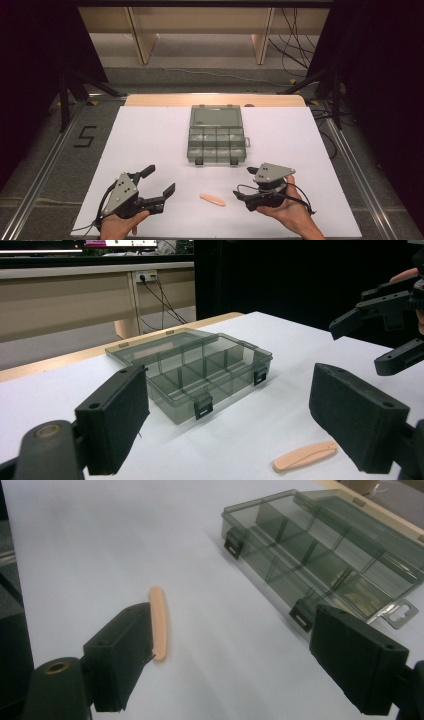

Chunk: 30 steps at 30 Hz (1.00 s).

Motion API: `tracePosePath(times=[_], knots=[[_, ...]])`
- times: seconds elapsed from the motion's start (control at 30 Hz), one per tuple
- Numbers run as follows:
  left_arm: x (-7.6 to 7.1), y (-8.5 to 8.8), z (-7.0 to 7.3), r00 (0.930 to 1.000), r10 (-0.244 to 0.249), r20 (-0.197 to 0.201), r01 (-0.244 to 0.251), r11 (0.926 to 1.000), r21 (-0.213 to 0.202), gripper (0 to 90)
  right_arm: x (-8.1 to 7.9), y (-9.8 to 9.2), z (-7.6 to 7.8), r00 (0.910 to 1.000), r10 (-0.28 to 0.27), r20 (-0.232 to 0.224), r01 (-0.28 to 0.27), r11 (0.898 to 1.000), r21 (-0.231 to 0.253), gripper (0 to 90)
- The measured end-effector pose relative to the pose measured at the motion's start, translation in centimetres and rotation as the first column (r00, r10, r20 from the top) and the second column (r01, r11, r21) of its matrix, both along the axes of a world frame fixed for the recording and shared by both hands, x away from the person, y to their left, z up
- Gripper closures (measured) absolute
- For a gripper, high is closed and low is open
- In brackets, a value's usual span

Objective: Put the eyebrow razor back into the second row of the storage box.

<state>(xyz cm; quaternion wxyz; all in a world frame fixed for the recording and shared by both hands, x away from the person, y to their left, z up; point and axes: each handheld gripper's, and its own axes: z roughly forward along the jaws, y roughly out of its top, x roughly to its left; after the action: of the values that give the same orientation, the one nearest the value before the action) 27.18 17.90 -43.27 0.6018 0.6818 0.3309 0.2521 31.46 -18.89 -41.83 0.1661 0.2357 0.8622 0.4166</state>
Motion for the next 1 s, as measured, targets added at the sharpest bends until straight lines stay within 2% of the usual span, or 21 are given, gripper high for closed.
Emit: tracePosePath(times=[0.1,0.13,0.23,0.27,0.3,0.43,0.5,0.53,0.57,0.6,0.63,0.73,0.77,0.8,0.87,0.9,0.93,0.97,1.0], knots=[[-0.1,0.0,0.1,1.0,0.006,-0.004,-0.006,1.0,0.007,16.0,0.4,0.8,0.2,0.9995,0.03,-0.011,-0.03,0.999,-0.041,19.4],[0.0,0.0,0.0,1.0,0.001,0.002,-0.001,1.0,0.0,16.0,0.7,1.5,0.3,0.9988,0.043,-0.022,-0.044,0.997,-0.068,19.7],[-0.1,0.0,0.1,1.0,0.006,-0.007,-0.006,0.9999,0.009,16.0,1.0,2.1,0.4,0.9975,0.06,-0.037,-0.063,0.994,-0.094,19.7],[0.0,0.1,0.1,1.0,0.007,-0.006,-0.007,0.9999,0.011,16.0,1.3,3.0,0.5,0.9962,0.077,-0.04,-0.081,0.99,-0.114,19.7],[0.0,0.1,0.1,1.0,0.007,-0.006,-0.007,0.9999,0.009,16.0,1.3,3.0,0.5,0.9962,0.077,-0.04,-0.081,0.99,-0.114,19.7],[0.0,0.1,0.1,1.0,0.008,-0.005,-0.008,0.9999,0.009,16.0,1.7,4.5,0.3,0.9908,0.114,-0.072,-0.124,0.98,-0.157,20.7],[0.0,0.1,0.1,1.0,0.008,-0.003,-0.008,1.0,0.006,16.0,1.9,5.3,0.1,0.9859,0.128,-0.109,-0.146,0.972,-0.182,21.6],[0.0,0.1,0.1,1.0,0.008,-0.003,-0.008,1.0,0.005,16.0,2.1,5.9,-0.2,0.9825,0.139,-0.124,-0.162,0.966,-0.203,22.6],[0.0,0.1,0.1,1.0,0.008,-0.002,-0.008,0.9999,0.008,16.0,2.1,5.9,-0.2,0.9825,0.139,-0.124,-0.162,0.966,-0.203,22.6],[0.0,0.1,0.1,1.0,0.008,-0.001,-0.008,1.0,0.006,16.0,2.4,6.4,-0.6,0.9763,0.157,-0.149,-0.189,0.955,-0.231,23.3],[0.0,0.1,0.1,1.0,0.008,-0.001,-0.008,1.0,0.006,16.0,2.4,6.4,-0.6,0.9763,0.157,-0.149,-0.189,0.955,-0.231,23.3],[0.0,0.1,0.1,1.0,0.007,-0.002,-0.007,1.0,0.005,16.0,2.7,7.2,-1.0,0.9677,0.177,-0.18,-0.22,0.94,-0.26,25.8],[0.0,0.1,0.1,1.0,0.007,-0.002,-0.007,1.0,0.005,16.0,2.7,7.2,-1.0,0.9677,0.177,-0.18,-0.22,0.94,-0.26,25.8],[0.0,0.1,0.1,1.0,0.007,-0.002,-0.007,1.0,0.005,16.0,2.9,7.7,-1.3,0.9643,0.181,-0.194,-0.23,0.934,-0.273,27.0],[0.0,0.1,0.1,1.0,0.007,-0.003,-0.007,1.0,0.003,16.0,3.0,7.9,-1.4,0.9629,0.183,-0.199,-0.234,0.931,-0.28,27.5],[0.0,0.1,0.1,1.0,0.007,-0.002,-0.007,1.0,0.005,16.0,3.1,8.4,-1.7,0.9566,0.195,-0.217,-0.254,0.922,-0.293,29.7],[0.0,0.1,0.1,1.0,0.007,0.0,-0.007,1.0,0.005,16.0,3.1,8.7,-1.8,0.9527,0.194,-0.234,-0.261,0.917,-0.301,30.3],[0.0,0.1,0.1,1.0,0.007,0.0,-0.007,1.0,0.005,16.0,3.1,8.7,-1.8,0.9527,0.194,-0.234,-0.261,0.917,-0.301,30.3],[0.0,0.1,0.1,1.0,0.006,0.0,-0.006,1.0,0.006,16.0,3.2,9.1,-2.1,0.9489,0.192,-0.25,-0.268,0.909,-0.318,32.7]])
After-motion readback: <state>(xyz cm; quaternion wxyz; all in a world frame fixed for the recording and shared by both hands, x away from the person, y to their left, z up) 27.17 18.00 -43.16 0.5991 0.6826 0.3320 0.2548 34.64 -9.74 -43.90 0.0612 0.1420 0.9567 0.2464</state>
